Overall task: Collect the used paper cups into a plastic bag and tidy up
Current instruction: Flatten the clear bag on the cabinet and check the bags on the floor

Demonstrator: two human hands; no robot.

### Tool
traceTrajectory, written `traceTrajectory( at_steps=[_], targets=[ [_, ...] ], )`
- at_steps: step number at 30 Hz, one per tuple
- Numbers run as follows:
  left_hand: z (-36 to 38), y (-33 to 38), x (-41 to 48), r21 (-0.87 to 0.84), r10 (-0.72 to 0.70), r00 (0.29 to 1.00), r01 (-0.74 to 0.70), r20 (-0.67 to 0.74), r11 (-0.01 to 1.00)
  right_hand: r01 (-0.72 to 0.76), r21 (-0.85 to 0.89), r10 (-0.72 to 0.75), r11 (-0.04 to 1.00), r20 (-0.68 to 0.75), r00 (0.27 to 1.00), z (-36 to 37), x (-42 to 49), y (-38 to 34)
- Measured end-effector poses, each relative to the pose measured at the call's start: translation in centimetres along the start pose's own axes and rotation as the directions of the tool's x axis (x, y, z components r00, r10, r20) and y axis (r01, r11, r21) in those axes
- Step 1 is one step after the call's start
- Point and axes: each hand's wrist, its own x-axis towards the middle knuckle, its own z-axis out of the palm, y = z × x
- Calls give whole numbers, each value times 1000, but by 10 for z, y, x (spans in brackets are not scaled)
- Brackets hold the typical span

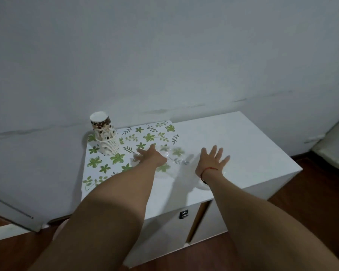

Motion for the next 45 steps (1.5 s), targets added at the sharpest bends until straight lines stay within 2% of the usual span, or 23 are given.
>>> traceTrajectory(
  at_steps=[2, 4, 5, 8, 9, 15, 20, 24, 27, 31, 34, 40, 45],
  targets=[
    [9, -8, 0, 59, 30, 999, -29, -19, 998, -205, 199, 190, 958, 91, 978, 1, -3, 2],
    [12, -13, -3, 40, 64, 997, -63, -39, 997, -322, 386, 257, 865, 210, 943, 4, -3, 4],
    [12, -13, -5, -13, 58, 998, -58, -30, 998, -329, 439, 247, 836, 235, 940, 5, -5, 4],
    [7, -5, -16, -245, -10, 994, 36, 107, 969, -205, 528, 139, 824, 162, 977, 5, -8, 1],
    [6, -1, -19, -275, -7, 989, 47, 145, 960, -168, 557, 112, 813, 133, 985, 3, -10, -2],
    [-16, 24, -38, -301, 97, 988, -58, 118, 952, -22, 691, 66, 723, -38, 997, -29, -21, -20],
    [-64, 41, -63, -348, 149, 989, -131, 25, 928, 57, 750, 45, 659, -115, 992, -77, -25, -29],
    [-100, 48, -82, -314, 205, 967, -245, -153, 917, 157, 787, 8, 597, -201, 979, -112, -38, -46],
    [-130, 41, -97, -334, 191, 938, -286, -291, 898, 228, 799, -16, 557, -263, 965, -131, -52, -68],
    [-172, 6, -110, -338, 129, 862, -324, -489, 884, 328, 807, -87, 490, -329, 940, -150, -77, -117],
    [-205, -36, -110, -364, 75, 815, -337, -575, 868, 390, 806, -170, 445, -351, 921, -152, -101, -162],
    [-260, -151, -92, -424, -35, 774, -308, -633, 852, 434, 831, -315, 347, -333, 889, -128, -150, -272],
    [-289, -260, -58, -486, -123, 811, -213, -571, 848, 399, 833, -376, 383, -254, 891, -82, -175, -372]
  ],
)
